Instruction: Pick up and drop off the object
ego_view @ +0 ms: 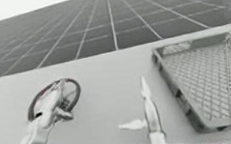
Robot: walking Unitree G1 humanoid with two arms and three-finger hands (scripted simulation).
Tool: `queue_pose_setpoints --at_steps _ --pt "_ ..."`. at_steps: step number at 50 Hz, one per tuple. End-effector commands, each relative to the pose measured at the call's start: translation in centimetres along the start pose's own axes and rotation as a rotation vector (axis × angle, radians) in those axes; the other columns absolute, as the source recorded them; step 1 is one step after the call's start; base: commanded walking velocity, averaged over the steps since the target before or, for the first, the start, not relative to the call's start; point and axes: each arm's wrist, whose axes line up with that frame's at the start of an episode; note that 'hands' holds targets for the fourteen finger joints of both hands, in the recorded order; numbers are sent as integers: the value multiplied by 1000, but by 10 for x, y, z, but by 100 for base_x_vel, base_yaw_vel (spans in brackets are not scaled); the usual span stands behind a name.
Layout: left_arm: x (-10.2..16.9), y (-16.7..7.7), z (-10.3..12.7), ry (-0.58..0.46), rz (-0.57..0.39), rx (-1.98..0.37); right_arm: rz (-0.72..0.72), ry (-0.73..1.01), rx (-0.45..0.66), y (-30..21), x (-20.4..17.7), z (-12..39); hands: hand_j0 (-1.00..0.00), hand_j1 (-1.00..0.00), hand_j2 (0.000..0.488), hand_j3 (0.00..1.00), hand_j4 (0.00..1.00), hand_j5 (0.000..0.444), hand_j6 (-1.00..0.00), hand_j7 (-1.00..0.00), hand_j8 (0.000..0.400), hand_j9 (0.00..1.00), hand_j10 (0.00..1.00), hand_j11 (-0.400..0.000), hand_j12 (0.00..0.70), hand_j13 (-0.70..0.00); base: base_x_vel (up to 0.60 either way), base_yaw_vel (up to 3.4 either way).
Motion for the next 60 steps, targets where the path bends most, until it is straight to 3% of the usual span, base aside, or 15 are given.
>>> queue_pose_setpoints --at_steps 1,7,8,13,18,21,30,31,38,45,52,55,56,57,60 --pt "26 -35 -26 87 -130 -29 9 -7 15 3 -6 4 0 0 0 0 0 0 0 0 0 0 0 0 0 0 0 0" --pt "19 -47 -28 107 -219 -162 20 0 22 -5 -8 5 0 0 0 0 0 0 0 0 0 0 0 0 0 0 0 0" --pt "8 -65 -30 96 -156 -233 22 -12 23 -7 -3 2 -1000 -1000 0 0 0 0 -1000 -1000 400 0 0 0 700 0 0 0" --pt "5 -50 6 189 -157 -147 28 -12 25 1 0 9 -1000 -1000 0 0 0 0 -1000 -1000 400 0 0 0 700 0 0 0" --pt "10 -66 75 349 156 -294 38 -8 17 2 7 6 -1000 -1000 0 0 0 0 -1000 -1000 400 0 0 0 700 0 0 0" --pt "1 -57 104 237 299 -565 33 -11 19 1 3 11 -1000 -1000 0 0 0 0 -1000 -1000 400 0 0 0 700 0 0 0" --pt "33 39 189 117 187 -1449 85 -19 -36 25 8 -16 -1000 -1000 0 0 0 0 -1000 -1000 400 0 0 0 700 0 0 0" --pt "-83 15 10 -209 -174 -1555 460 48 152 -73 259 -36 -1000 -1000 0 0 0 0 -1000 -1000 400 0 0 0 700 0 0 0" --pt "-97 29 20 -332 -150 -2110 -71 13 82 92 23 6 -1000 -1000 0 0 0 0 -1000 -1000 400 0 0 0 700 0 0 0" --pt "-108 32 38 -357 -79 -2322 -184 -240 -184 209 -21 -21 -1000 -1000 0 0 0 0 -1000 -1000 400 0 0 0 700 0 0 0" --pt "-121 31 63 -356 -142 -2329 -13 -218 -235 251 13 -27 -1000 -1000 0 0 0 0 -1000 -1000 400 0 0 0 700 0 0 0" --pt "-122 24 59 -367 -181 -2341 395 -311 -81 226 36 -23 -1000 -1000 0 0 0 0 -1000 -1000 400 0 0 0 700 0 0 0" --pt "-121 24 59 -360 -183 -2335 533 -308 -63 208 41 -17 -1000 -1000 0 0 144 72 -1000 -1000 400 0 144 -58 700 -101 0 0" --pt "-125 21 66 -358 -189 -2340 591 -290 -28 211 32 -5 -1000 -1000 0 979 1000 11 -1000 -1000 400 979 1000 -400 700 -700 0 0" --pt "-122 25 56 -355 -182 -2328 724 -291 157 200 37 4 -1000 -1000 0 1000 1000 0 -1000 -1000 400 1000 1000 -400 700 -700 0 0"
